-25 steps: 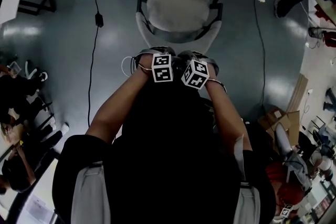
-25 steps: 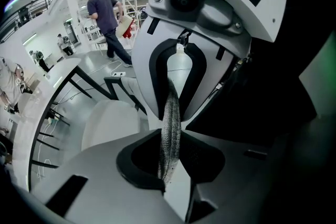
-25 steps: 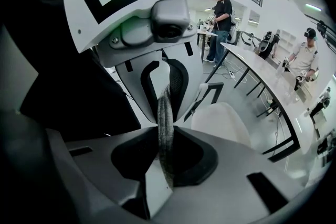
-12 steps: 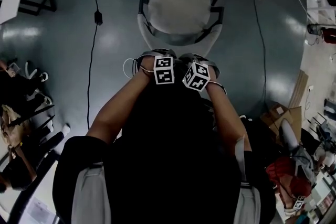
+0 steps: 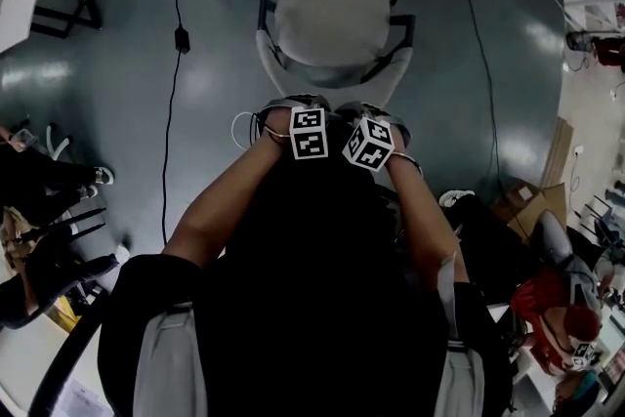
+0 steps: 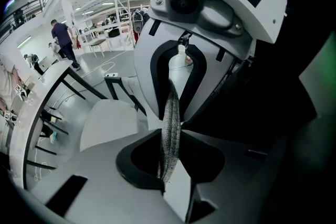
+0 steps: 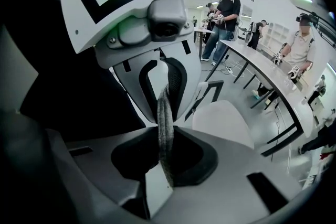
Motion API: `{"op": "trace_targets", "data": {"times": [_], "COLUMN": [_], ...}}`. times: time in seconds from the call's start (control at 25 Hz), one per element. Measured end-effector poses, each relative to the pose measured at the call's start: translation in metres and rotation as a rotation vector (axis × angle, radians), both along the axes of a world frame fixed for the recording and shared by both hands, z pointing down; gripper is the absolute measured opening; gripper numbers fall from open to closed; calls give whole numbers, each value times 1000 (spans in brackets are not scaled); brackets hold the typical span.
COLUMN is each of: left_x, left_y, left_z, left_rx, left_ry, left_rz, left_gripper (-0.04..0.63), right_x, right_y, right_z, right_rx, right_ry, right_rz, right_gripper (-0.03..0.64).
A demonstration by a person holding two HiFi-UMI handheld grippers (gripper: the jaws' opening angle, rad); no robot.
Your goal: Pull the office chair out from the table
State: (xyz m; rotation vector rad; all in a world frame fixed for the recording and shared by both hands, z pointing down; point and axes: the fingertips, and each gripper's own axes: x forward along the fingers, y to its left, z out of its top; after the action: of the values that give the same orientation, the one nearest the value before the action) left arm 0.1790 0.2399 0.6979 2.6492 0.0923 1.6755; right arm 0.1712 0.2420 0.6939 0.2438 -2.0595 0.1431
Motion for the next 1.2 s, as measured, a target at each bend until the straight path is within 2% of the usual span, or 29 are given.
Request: {"op": "trace_targets", "data": {"times": [0.36,0.92,1.2], "left_x": [-1,6,-5], "left_y": [19,38,41], "left_z": [4,2,-4], "left_rx": [0,-16,14], "left_ry": [1,-16,21], "left_rz": [23,7,14], "left_gripper": [84,86,91], "right_x": [-1,6,-5], "right_y": [18,38,42], "right_z": [4,1,-4], "right_rx": [11,-19,-23], "right_ry": [13,-16,-14], "right_rz": [26,-14,-14], "right_gripper": [81,81,83]}}
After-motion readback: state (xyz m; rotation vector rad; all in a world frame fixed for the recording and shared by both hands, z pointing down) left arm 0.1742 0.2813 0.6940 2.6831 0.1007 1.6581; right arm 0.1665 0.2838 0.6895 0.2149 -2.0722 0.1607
